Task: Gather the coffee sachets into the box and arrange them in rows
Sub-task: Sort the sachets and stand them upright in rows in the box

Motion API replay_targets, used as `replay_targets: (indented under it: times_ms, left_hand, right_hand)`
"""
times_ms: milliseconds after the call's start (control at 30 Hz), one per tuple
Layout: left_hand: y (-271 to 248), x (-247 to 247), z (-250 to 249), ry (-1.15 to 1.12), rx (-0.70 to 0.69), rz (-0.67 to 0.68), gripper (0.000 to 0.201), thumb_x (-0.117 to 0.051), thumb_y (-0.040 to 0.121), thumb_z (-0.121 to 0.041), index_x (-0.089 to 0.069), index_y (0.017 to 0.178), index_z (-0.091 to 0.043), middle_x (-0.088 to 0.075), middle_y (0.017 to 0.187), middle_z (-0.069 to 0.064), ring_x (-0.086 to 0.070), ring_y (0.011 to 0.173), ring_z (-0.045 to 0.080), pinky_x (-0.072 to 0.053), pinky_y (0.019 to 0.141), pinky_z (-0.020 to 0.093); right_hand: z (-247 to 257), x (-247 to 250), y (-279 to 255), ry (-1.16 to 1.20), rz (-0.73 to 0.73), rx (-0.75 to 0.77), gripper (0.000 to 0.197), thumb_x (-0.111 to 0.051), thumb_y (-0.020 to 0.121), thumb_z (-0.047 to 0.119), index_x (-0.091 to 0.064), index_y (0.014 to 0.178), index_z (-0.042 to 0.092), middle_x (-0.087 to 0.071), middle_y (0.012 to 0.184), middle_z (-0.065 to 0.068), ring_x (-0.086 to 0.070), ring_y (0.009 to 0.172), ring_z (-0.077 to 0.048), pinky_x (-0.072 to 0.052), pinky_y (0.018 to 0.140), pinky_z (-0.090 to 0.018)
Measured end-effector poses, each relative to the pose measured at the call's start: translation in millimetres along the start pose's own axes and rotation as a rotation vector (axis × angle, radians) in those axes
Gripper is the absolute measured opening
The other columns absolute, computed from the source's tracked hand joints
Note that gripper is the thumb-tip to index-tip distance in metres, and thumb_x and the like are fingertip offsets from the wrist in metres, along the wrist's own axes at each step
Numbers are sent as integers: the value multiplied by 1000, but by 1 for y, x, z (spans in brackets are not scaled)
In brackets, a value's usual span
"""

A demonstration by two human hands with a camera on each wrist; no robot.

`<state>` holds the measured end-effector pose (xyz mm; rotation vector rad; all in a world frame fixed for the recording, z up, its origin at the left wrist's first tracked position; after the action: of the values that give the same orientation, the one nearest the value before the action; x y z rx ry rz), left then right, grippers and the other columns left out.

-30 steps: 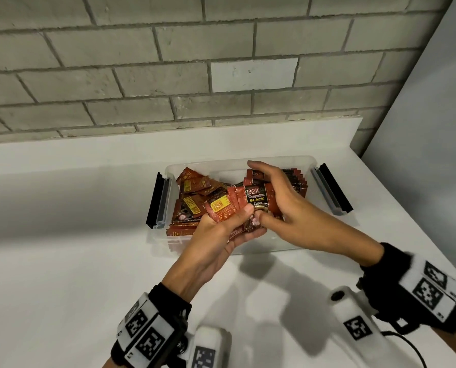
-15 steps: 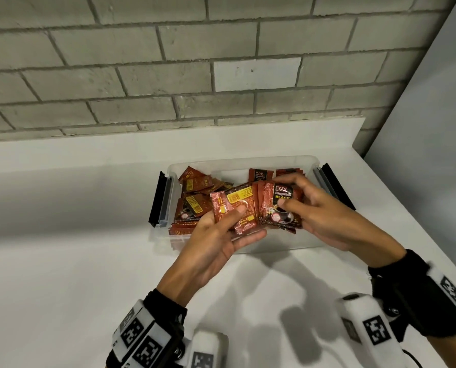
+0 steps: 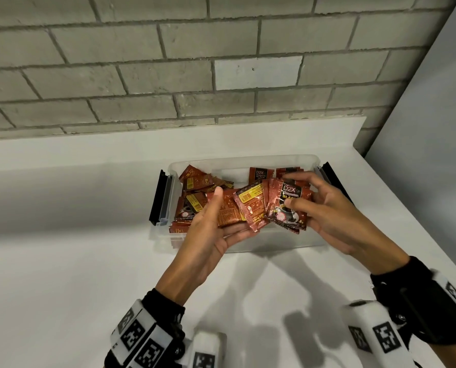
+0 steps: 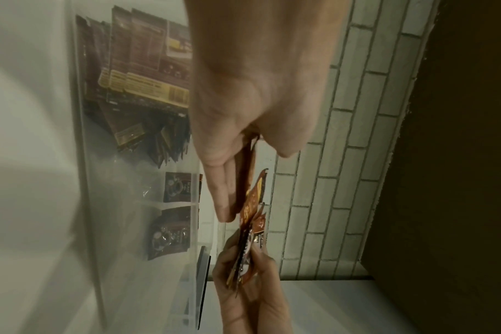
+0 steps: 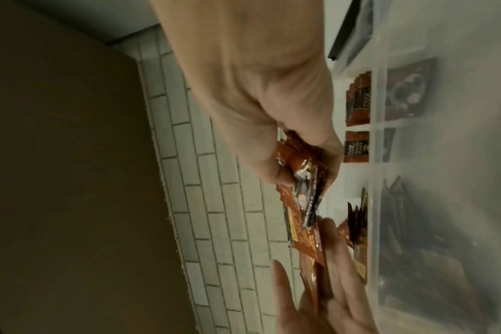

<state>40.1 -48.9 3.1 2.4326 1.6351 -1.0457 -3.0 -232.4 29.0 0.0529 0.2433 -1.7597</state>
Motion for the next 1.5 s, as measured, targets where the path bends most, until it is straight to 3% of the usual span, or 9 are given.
replay_targets:
  times_ms: [233, 400, 467, 600, 733, 867, 1033, 1300, 1500]
  left_hand:
    - [-5, -2, 7, -152, 200, 144, 59, -35, 91, -57, -46, 134, -18, -61, 123, 25, -60, 110, 44, -51, 93, 47]
    - [-6, -2, 7, -224, 340, 238, 63, -68, 77, -33, -49, 127, 1, -59, 116, 37, -66, 97, 43, -59, 78, 40]
    - [-6, 1, 2, -297, 337, 287, 76, -88, 56, -15, -56, 121, 7, -58, 115, 39, -69, 92, 41, -60, 72, 39]
    - [-3, 9, -7, -175, 231, 290, 64, -90, 45, 2, -72, 106, -2, -66, 111, 27, -71, 89, 31, -59, 67, 28]
    - [1, 12, -14, -63, 100, 168, 56, -61, 67, 9, -62, 119, -14, -71, 105, 16, -72, 83, 20, -59, 64, 25]
    - [0, 13, -19, 36, -69, 83, 62, -66, 62, 9, -59, 117, -17, -73, 100, 8, -71, 83, 17, -59, 64, 27]
    - [0, 8, -9, 80, -81, 49, 57, -69, 62, 9, -61, 117, -3, -70, 110, 14, -70, 90, 20, -58, 70, 23]
    - [-4, -8, 1, 165, -50, 149, 38, -69, 66, 1, -66, 101, -11, -73, 98, 4, -69, 90, 13, -55, 73, 19]
    - [1, -4, -4, 16, -80, -7, 7, -57, 88, 0, -57, 90, -7, -65, 104, 20, -64, 92, 24, -54, 84, 45]
  right_hand:
    - [-13, -3, 2, 142, 4, 12, 41, -56, 86, -8, -56, 119, 16, -66, 108, -9, -69, 88, -20, -59, 72, -31]
    - [-2, -6, -9, -224, 66, 417, 46, -59, 86, -7, -53, 117, 27, -64, 106, 15, -62, 101, -12, -54, 82, -27]
    - [5, -7, -19, -384, 126, 570, 51, -62, 86, -1, -52, 117, 37, -60, 109, 19, -61, 98, -13, -52, 80, -23]
    - [14, -5, -33, -740, 207, 772, 46, -60, 88, 13, -47, 123, 40, -54, 120, 27, -59, 110, -5, -46, 88, -17]
    - [6, 7, -32, -624, 198, 603, 50, -62, 89, 11, -47, 123, 45, -58, 116, 21, -60, 109, -11, -47, 88, -19]
    - [-3, 15, -26, -254, 123, 337, 45, -60, 82, 3, -50, 121, 24, -64, 108, 12, -63, 104, -12, -54, 79, -23]
    - [-10, 9, -22, 153, 130, 70, 43, -59, 74, 0, -56, 112, 21, -68, 102, -1, -67, 92, -18, -57, 72, -30]
    - [-19, -6, -14, 175, 127, -73, 40, -55, 85, -2, -49, 120, 17, -66, 109, -7, -67, 94, -18, -57, 77, -29]
    - [-25, -7, -11, 230, 46, -137, 36, -53, 88, -3, -48, 120, 13, -60, 123, -19, -63, 100, -24, -53, 82, -31]
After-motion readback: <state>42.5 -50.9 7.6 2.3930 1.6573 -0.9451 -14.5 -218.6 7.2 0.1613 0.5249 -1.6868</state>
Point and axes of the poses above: each hand's wrist, its own y-axis towards the middle knuckle, its own x-axis out of the back of the hand, z = x × y, the point moved 3 cm from there along y, towards the middle knuckle
